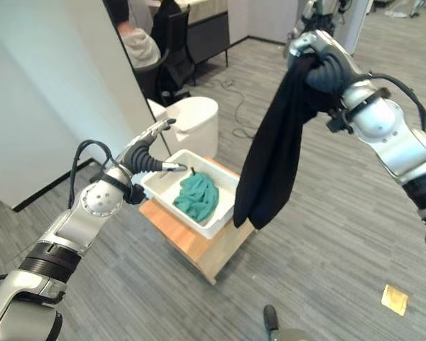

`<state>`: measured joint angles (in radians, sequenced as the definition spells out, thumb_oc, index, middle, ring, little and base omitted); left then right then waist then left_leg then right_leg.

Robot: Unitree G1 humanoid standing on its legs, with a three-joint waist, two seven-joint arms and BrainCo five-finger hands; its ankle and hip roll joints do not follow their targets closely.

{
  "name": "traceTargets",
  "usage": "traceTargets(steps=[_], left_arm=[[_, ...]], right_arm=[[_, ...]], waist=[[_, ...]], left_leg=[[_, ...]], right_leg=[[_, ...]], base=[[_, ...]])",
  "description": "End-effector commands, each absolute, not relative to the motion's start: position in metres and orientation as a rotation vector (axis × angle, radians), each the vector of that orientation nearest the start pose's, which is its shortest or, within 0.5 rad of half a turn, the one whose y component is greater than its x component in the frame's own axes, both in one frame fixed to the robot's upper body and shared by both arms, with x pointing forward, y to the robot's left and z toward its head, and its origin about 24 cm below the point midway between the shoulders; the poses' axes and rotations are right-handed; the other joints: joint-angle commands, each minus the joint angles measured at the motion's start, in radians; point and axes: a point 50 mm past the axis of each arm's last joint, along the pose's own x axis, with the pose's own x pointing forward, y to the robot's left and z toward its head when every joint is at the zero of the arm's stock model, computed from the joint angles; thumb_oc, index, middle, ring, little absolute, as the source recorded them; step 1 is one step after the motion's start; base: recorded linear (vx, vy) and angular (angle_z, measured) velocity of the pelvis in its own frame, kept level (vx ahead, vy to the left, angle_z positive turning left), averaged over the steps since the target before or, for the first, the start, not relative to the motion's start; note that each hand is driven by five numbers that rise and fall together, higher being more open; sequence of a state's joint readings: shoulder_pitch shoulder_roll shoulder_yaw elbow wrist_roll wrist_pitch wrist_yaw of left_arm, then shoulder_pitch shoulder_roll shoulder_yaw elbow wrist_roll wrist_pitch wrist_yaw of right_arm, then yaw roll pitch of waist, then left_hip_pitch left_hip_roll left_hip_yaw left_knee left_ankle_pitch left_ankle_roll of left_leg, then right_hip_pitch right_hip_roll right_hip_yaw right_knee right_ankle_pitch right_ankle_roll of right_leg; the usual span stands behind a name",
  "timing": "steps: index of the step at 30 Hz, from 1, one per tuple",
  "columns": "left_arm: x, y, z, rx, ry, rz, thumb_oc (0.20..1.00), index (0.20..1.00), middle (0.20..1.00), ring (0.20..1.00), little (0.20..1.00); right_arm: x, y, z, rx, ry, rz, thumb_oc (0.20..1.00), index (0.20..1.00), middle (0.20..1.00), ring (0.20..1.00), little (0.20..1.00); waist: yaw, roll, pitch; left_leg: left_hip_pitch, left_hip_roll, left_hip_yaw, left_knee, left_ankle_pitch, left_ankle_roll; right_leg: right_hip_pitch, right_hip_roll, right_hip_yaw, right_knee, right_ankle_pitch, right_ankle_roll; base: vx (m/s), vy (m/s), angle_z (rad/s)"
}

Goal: Pick up bed clothes into laundry basket.

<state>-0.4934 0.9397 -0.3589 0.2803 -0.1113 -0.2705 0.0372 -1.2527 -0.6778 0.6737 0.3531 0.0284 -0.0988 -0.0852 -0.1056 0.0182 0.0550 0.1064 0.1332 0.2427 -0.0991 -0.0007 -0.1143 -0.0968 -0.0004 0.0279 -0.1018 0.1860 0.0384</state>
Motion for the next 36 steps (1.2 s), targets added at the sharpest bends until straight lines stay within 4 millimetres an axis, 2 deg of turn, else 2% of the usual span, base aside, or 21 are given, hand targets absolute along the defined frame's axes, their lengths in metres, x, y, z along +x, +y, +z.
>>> traceTargets(steps=[1, 3, 5, 9, 11, 21, 29, 31, 33, 36], left_arm=[[0.333, 0.241, 0.202, 0.84, -0.445, -0.115, 1.0, 1.0, 1.0, 1.0, 1.0], [0.341, 0.238, 0.198, 0.766, -0.431, -0.077, 1.0, 1.0, 1.0, 1.0, 1.0], [0.351, 0.235, 0.186, 0.566, -0.394, -0.031, 1.0, 1.0, 1.0, 1.0, 1.0], [0.361, 0.225, 0.176, 0.383, -0.366, 0.003, 1.0, 1.0, 1.0, 1.0, 1.0], [0.363, 0.22, 0.17, 0.375, -0.343, -0.013, 1.0, 1.0, 1.0, 1.0, 1.0], [0.362, 0.215, 0.168, 0.403, -0.338, -0.051, 1.0, 1.0, 1.0, 1.0, 1.0], [0.356, 0.239, 0.182, 0.515, -0.357, -0.022, 1.0, 1.0, 1.0, 1.0, 1.0], [0.356, 0.249, 0.18, 0.601, -0.296, -0.045, 1.0, 1.0, 1.0, 1.0, 1.0], [0.354, 0.254, 0.19, 0.772, -0.277, -0.096, 1.0, 1.0, 1.0, 1.0, 1.0], [0.352, 0.261, 0.199, 0.864, -0.259, -0.116, 1.0, 1.0, 1.0, 1.0, 1.0]], right_arm=[[0.35, -0.056, 0.356, -0.964, -0.97, 0.263, 0.2, 0.2, 0.2, 0.2, 0.2], [0.346, -0.031, 0.356, -0.96, -0.996, 0.304, 0.2, 0.2, 0.2, 0.2, 0.2], [0.341, -0.004, 0.355, -0.921, -1.015, 0.346, 0.2, 0.2, 0.2, 0.2, 0.2], [0.334, 0.024, 0.355, -0.885, -1.035, 0.386, 0.2, 0.2, 0.2, 0.2, 0.2], [0.332, 0.032, 0.355, -0.915, -1.039, 0.391, 0.2, 0.2, 0.2, 0.2, 0.2], [0.338, 0.034, 0.356, -0.983, -1.024, 0.365, 0.2, 0.2, 0.2, 0.2, 0.2], [0.351, 0.02, 0.351, -1.11, -0.969, 0.334, 0.2, 0.2, 0.2, 0.2, 0.2], [0.354, 0.014, 0.351, -1.145, -0.951, 0.332, 0.2, 0.2, 0.2, 0.2, 0.2], [0.356, 0.01, 0.354, -1.18, -0.939, 0.322, 0.2, 0.2, 0.2, 0.2, 0.2], [0.361, 0.006, 0.355, -1.181, -0.913, 0.304, 0.2, 0.2, 0.2, 0.2, 0.2]], waist=[[0.009, -0.03, -0.036], [0.009, -0.031, -0.038], [0.007, -0.031, -0.04], [0.004, -0.032, -0.042], [0.002, -0.034, -0.043], [0.004, -0.039, -0.045], [0.013, -0.032, -0.047], [0.012, -0.023, -0.046], [0.014, -0.019, -0.045], [0.021, -0.016, -0.044]], left_leg=[[-0.008, 0.003, -0.004, 0.012, 0.005, 0.009], [-0.006, 0.004, -0.003, 0.012, 0.006, 0.01], [-0.003, 0.004, -0.004, 0.012, 0.006, 0.011], [-0.002, 0.004, 0.0, 0.012, 0.005, 0.011], [-0.002, 0.005, 0.005, 0.012, 0.006, 0.011], [-0.001, 0.007, 0.011, 0.012, 0.005, 0.01], [-0.003, 0.005, 0.008, 0.012, 0.004, 0.01], [-0.004, 0.004, 0.004, 0.012, 0.006, 0.011], [-0.004, 0.003, 0.005, 0.012, 0.006, 0.01], [-0.005, 0.002, 0.007, 0.012, 0.006, 0.01]], right_leg=[[0.099, -0.07, -0.014, 0.015, -0.163, 0.071], [0.101, -0.069, -0.013, 0.015, -0.165, 0.069], [0.102, -0.067, -0.01, 0.015, -0.167, 0.066], [0.101, -0.065, -0.006, 0.015, -0.167, 0.063], [0.1, -0.064, -0.006, 0.015, -0.165, 0.063], [0.099, -0.059, -0.002, 0.015, -0.165, 0.063], [0.101, -0.061, -0.006, 0.015, -0.165, 0.065], [0.101, -0.062, -0.007, 0.015, -0.164, 0.065], [0.1, -0.063, -0.008, 0.015, -0.162, 0.066], [0.097, -0.063, -0.008, 0.015, -0.158, 0.068]], base=[[0.01, -0.028, -0.06], [0.0, -0.017, 0.0], [0.0, -0.016, 0.01], [0.01, -0.01, -0.04], [0.01, -0.008, -0.02], [0.0, -0.003, -0.02], [0.0, 0.002, -0.02], [0.0, 0.0, 0.0], [0.0, 0.0, 0.0], [0.0, 0.0, 0.0]])
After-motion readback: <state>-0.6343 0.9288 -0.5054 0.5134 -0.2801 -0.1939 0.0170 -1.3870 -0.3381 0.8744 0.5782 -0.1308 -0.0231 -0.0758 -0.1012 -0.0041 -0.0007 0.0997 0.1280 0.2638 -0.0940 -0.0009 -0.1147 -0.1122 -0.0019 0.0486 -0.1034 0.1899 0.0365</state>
